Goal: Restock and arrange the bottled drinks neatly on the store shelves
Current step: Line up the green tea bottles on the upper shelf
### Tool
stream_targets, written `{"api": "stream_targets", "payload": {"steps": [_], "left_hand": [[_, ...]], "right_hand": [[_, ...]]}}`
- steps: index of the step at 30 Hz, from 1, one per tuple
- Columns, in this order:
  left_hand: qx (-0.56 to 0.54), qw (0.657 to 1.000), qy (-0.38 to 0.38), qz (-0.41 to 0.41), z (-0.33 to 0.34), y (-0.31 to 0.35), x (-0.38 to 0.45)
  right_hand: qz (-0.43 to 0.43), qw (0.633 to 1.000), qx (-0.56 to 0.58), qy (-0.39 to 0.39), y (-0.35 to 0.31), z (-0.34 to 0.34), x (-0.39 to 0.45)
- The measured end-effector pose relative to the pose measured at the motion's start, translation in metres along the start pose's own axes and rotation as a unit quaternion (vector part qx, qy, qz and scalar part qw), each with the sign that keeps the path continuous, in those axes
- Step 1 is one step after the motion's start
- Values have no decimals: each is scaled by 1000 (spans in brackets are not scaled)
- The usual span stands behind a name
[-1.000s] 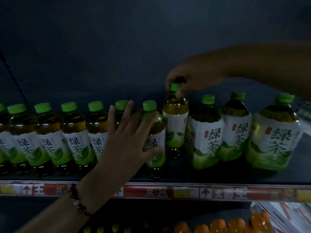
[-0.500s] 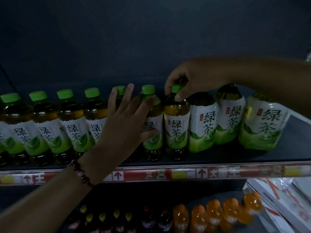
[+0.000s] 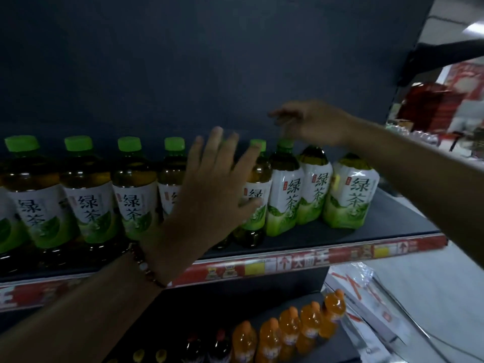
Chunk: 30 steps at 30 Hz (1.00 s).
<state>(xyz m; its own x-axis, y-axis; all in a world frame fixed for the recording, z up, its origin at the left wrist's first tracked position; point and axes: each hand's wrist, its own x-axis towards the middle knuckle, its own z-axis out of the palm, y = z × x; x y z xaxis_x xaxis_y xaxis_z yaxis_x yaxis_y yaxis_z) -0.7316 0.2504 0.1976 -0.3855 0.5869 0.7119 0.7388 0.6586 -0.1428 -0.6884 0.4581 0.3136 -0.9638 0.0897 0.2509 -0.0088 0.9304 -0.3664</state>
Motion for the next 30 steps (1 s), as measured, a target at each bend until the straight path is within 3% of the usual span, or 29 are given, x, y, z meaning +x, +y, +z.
{"api": "stream_targets", "payload": {"steps": [3,8,14,19,22,24,26,30], "left_hand": [[10,998,-34,55,2,16,21],[55,996,-58,43,16,27,35],[104,993,-49,-22,24,52,49],[130,987,-78,-43,36,71,78],[152,980,-107,-77,41,81,88],[152,975,-125,-102,40,87,90],[126,975,-133,-123,37,94,92],[62,970,-175,-156,25,100,98]], "right_hand": [[42,993,-73,-87,13,8,-6],[-29,996,-83,-17,41,12,2],[-150,985,-83,-30,67,7,12],[-184,982,-38,-27,88,-1,11],[-154,986,-66,25,119,-26,-4],[-124,981,-142,43,154,-34,-16],[-90,975,-202,3,186,-33,-25],[-77,984,-158,-42,226,-33,-25]]}}
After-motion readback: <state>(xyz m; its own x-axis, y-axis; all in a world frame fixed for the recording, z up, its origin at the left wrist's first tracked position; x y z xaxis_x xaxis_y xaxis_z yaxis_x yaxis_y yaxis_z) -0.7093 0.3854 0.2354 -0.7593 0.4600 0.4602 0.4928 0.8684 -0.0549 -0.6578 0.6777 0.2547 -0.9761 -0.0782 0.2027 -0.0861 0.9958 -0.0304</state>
